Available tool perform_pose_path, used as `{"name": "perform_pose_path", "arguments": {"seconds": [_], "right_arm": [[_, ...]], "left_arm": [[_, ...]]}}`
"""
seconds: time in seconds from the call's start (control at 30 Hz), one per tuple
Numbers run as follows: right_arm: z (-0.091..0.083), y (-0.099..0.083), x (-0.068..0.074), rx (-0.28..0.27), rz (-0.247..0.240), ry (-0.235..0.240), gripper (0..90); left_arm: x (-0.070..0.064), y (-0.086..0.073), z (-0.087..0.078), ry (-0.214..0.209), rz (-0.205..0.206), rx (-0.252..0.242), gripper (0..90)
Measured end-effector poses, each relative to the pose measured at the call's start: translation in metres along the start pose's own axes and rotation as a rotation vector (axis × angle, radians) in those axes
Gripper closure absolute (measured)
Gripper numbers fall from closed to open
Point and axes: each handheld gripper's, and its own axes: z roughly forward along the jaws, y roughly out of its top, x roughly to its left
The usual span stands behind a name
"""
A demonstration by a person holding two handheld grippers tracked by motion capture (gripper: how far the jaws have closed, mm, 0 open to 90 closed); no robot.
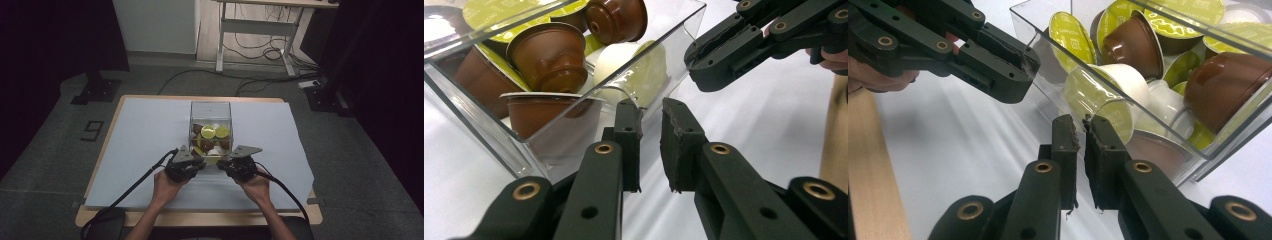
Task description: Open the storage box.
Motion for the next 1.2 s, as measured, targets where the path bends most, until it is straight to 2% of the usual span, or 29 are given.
{"name": "perform_pose_path", "arguments": {"seconds": [0.4,0.9,1.2], "right_arm": [[-0.005,-0.004,0.012,0.013,-0.025,-0.003,81.7],[-0.014,-0.011,0.023,0.01,-0.027,0.028,81.4],[-0.016,-0.016,0.028,0.02,-0.022,0.039,80.7]], "left_arm": [[-0.009,-0.006,-0.007,-0.012,0.004,-0.003,77.8],[-0.021,-0.013,-0.015,-0.036,0.002,-0.011,77.8],[-0.027,-0.017,-0.016,-0.056,0.01,0.007,77.7]]}}
